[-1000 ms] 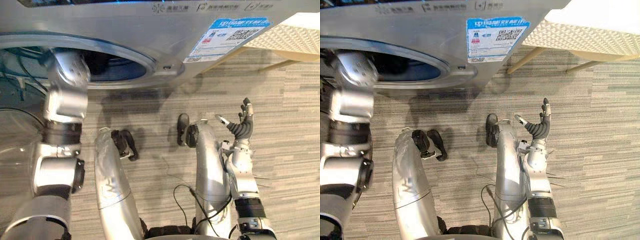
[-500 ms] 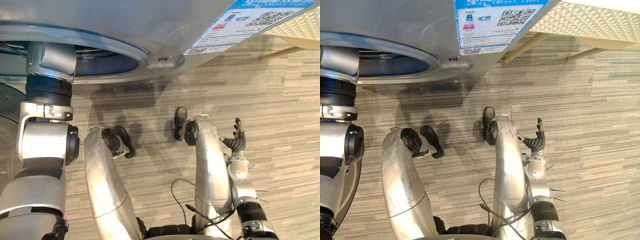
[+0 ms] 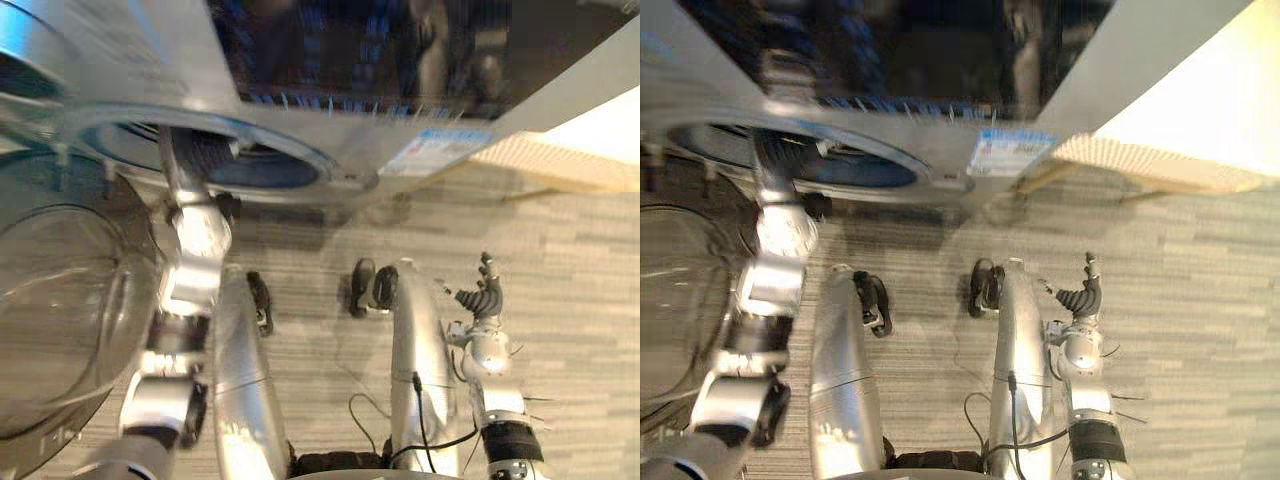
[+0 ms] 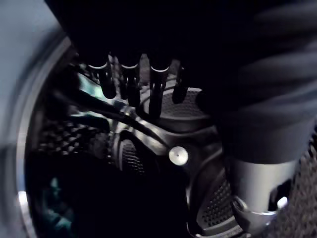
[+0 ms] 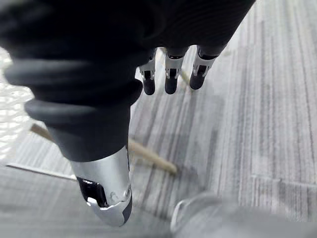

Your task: Pick up the laundry basket with both hands and put the clothes into the washing machine.

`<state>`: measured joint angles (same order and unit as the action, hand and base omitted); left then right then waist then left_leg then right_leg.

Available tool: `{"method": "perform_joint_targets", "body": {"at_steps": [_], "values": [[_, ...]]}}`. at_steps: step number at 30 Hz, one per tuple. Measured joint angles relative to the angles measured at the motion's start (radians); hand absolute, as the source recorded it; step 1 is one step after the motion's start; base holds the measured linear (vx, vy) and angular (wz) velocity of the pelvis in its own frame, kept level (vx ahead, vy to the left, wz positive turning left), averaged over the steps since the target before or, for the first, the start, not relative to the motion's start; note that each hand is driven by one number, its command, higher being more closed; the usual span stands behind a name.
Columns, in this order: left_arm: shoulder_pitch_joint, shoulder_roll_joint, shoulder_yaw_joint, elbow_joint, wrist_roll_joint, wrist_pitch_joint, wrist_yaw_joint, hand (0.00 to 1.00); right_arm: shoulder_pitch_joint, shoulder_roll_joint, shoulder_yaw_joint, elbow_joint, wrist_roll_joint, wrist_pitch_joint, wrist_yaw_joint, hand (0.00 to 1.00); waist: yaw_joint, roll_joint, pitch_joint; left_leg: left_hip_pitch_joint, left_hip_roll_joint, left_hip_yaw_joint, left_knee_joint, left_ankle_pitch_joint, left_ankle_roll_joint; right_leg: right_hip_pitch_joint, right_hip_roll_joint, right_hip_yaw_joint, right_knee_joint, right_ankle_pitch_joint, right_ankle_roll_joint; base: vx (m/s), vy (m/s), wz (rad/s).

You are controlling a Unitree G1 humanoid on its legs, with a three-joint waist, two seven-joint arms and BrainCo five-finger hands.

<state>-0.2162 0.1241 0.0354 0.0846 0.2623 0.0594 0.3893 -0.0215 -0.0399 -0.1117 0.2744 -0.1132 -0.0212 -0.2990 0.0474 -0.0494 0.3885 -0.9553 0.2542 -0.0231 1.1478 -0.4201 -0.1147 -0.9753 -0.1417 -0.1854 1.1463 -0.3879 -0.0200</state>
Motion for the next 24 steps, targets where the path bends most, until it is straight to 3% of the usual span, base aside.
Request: {"method": "perform_joint_targets", "body": {"at_steps": [4,7,13,19,24], "values": [[0.227,-0.067,0.015,0.030,-0.076,-0.023,-0.042,0.00,0.040,-0.002,-0.007,0.054,-0.016,0.010,0.015,0.00,0.004,0.010,-0.079,0.215,-0.032,-0.002,-0.222,0.067,-0.019,0.236,-0.016,-0.064,-0.183,0.016,-0.012,0.21,-0.055,0.48],[0.313,-0.090,0.038,0.141,-0.118,-0.028,-0.080,0.00,0.071,-0.006,-0.008,0.139,-0.016,0.030,0.025,0.00,0.021,0.014,-0.123,0.418,-0.061,0.006,-0.420,0.126,-0.021,0.441,-0.023,-0.102,-0.348,0.046,0.003,0.27,0.000,0.43],[0.371,-0.102,0.139,0.488,-0.166,-0.027,-0.165,0.00,0.086,-0.004,-0.018,0.314,-0.015,0.032,0.075,0.00,0.023,0.033,-0.244,0.691,-0.072,0.067,-0.715,0.215,-0.006,0.707,-0.004,-0.133,-0.648,0.144,0.045,0.18,0.043,0.05],[0.370,-0.101,0.164,0.667,-0.182,-0.029,-0.216,0.00,0.051,-0.012,-0.060,0.520,-0.002,0.030,0.098,0.00,0.022,0.050,-0.306,0.839,-0.092,0.125,-0.889,0.270,0.013,0.845,0.022,-0.093,-0.881,0.258,0.078,0.10,0.110,-0.21],[0.334,-0.076,0.161,0.709,-0.180,-0.038,-0.215,0.00,-0.020,-0.011,-0.043,0.593,-0.003,0.031,0.106,0.00,0.020,0.051,-0.290,0.801,-0.098,0.181,-0.880,0.283,0.023,0.793,0.036,-0.028,-0.932,0.344,0.087,-0.06,0.069,-0.42]]}}
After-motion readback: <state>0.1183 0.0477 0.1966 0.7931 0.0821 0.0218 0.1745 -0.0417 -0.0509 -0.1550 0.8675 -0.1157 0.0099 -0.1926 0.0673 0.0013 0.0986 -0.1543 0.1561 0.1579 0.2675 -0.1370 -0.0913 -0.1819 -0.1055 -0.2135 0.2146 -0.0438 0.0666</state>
